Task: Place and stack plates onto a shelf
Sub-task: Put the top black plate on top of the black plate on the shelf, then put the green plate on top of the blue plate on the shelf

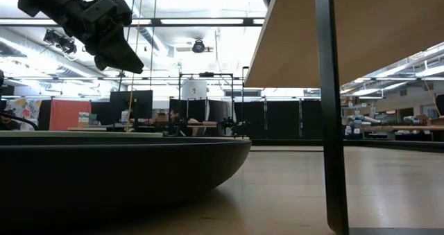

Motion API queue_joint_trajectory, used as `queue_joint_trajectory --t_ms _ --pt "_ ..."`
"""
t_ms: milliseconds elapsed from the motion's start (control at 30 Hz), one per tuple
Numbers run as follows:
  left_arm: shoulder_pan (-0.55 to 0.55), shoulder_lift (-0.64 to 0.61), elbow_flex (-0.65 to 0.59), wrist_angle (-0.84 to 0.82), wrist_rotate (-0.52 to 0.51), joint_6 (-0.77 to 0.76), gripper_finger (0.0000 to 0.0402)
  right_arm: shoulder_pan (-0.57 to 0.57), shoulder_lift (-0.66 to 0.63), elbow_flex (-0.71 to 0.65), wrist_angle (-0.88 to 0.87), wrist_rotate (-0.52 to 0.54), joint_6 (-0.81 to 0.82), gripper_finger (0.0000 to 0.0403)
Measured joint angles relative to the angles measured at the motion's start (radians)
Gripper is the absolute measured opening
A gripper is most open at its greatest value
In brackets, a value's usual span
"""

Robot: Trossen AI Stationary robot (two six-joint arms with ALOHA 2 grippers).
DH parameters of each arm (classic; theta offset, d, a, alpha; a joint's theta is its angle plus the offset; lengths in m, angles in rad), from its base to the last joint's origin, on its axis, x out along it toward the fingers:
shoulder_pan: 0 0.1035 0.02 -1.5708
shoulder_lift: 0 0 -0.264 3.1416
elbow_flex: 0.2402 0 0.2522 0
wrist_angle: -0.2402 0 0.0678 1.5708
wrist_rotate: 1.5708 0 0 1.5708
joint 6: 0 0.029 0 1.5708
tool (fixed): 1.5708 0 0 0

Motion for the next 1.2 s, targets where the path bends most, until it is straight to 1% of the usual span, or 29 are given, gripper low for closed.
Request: queue_joint_trajectory --t_ms 233,633,867,1067,1200 --pt "0.0 0.0 0.0 0.0 0.0 0.0 0.0126 0.0 0.0 0.0 0.0 0.0 0.0 0.0055" --pt "0.0 0.0 0.0 0.0 0.0 0.0 0.0126 0.0 0.0 0.0 0.0 -0.003 -0.027 0.0139" --pt "0.0 0.0 0.0 0.0 0.0 0.0 0.0126 0.0 0.0 0.0 0.0 -0.003 -0.027 0.0179" --pt "0.0 0.0 0.0 0.0 0.0 0.0 0.0126 0.0 0.0 0.0 -0.001 -0.004 -0.028 0.019" --pt "0.0 0.0 0.0 0.0 0.0 0.0 0.0126 0.0 0.0 0.0 -0.001 -0.008 -0.083 0.0188"
